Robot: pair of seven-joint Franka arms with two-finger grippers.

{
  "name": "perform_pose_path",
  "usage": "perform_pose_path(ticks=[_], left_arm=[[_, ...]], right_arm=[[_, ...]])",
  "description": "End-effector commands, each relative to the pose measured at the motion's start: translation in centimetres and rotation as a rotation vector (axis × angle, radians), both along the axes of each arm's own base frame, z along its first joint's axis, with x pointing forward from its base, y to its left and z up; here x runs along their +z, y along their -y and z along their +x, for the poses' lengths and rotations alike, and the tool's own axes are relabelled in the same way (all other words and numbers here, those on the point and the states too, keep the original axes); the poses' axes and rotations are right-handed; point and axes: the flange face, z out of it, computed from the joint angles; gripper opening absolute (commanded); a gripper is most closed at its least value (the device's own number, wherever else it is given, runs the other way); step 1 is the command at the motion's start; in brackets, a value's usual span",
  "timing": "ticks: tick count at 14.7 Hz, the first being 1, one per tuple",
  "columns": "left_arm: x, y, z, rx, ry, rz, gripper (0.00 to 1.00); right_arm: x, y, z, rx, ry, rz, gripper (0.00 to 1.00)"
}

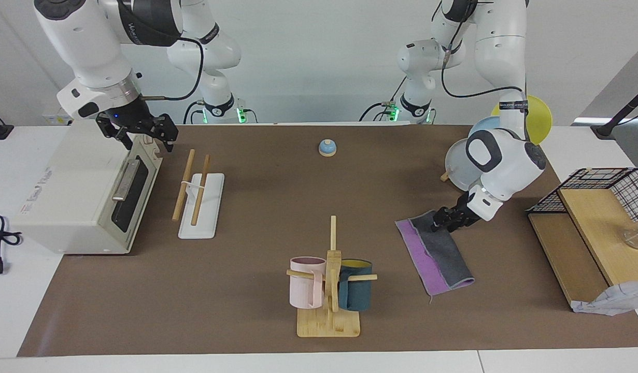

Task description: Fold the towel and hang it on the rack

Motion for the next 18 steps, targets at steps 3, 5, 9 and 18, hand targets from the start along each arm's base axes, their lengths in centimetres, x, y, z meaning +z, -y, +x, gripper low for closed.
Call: perform_pose_path(ticks=[3,5,9,18], left_arm=[[-0.9,0.3,-0.2,0.004,0.011,-0.012,0.17],[-1.1,0.2,-0.3,0.006,0.006,-0.013,0.00],[-1.2,-0.2,-0.6,0.022,-0.011,-0.023,0.00],[10.0,1.7,1.0,0.338,-0.209,0.021,0.00]], right_arm=[[0.1,0.3,-0.2,0.011,0.001,0.018,1.00],[0.1,0.3,-0.2,0.011,0.001,0.018,1.00],[0.1,0.2,-0.2,0.014,-0.002,0.018,1.00],[-0.3,-2.8,0.0,-0.126,0.032,0.238,1.00]])
